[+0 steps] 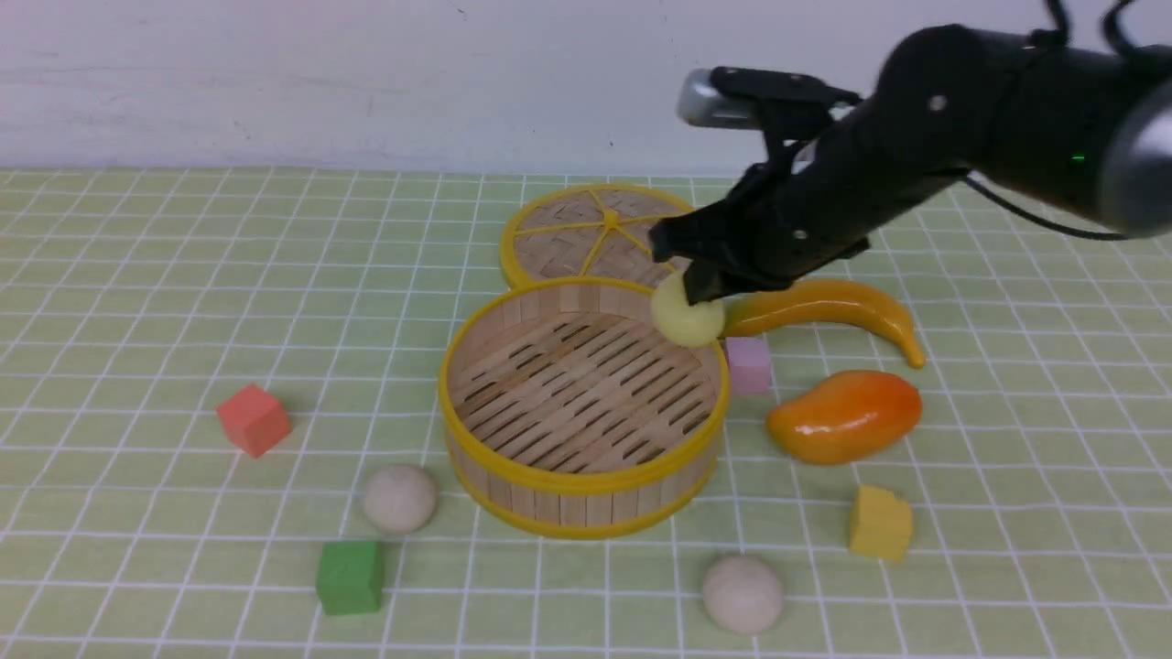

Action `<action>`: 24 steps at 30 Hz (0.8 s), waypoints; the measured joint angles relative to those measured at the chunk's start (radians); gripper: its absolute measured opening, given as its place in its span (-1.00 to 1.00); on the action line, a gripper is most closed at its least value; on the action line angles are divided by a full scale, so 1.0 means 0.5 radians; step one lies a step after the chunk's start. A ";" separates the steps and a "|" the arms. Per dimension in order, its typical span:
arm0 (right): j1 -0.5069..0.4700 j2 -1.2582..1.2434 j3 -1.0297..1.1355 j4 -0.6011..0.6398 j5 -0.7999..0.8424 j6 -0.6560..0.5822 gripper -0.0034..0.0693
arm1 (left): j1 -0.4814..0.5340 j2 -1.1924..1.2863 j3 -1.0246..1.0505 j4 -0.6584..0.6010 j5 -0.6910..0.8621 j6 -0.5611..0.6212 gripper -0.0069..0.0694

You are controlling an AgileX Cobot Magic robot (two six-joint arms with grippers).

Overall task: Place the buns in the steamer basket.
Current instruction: Use the right arm to put the steamed stuffed bun into the steamer

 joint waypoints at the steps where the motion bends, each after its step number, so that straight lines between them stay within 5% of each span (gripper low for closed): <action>1: 0.008 0.042 -0.037 0.007 -0.007 -0.012 -0.90 | 0.000 0.000 0.000 0.000 0.000 0.000 -0.19; 11: 0.035 0.405 -0.110 0.045 -0.176 -0.061 -0.78 | 0.000 0.000 0.000 0.000 0.000 0.000 -0.19; 24: 0.035 0.248 -0.114 -0.090 0.031 -0.041 0.11 | 0.000 0.000 0.000 0.000 0.000 0.000 -0.19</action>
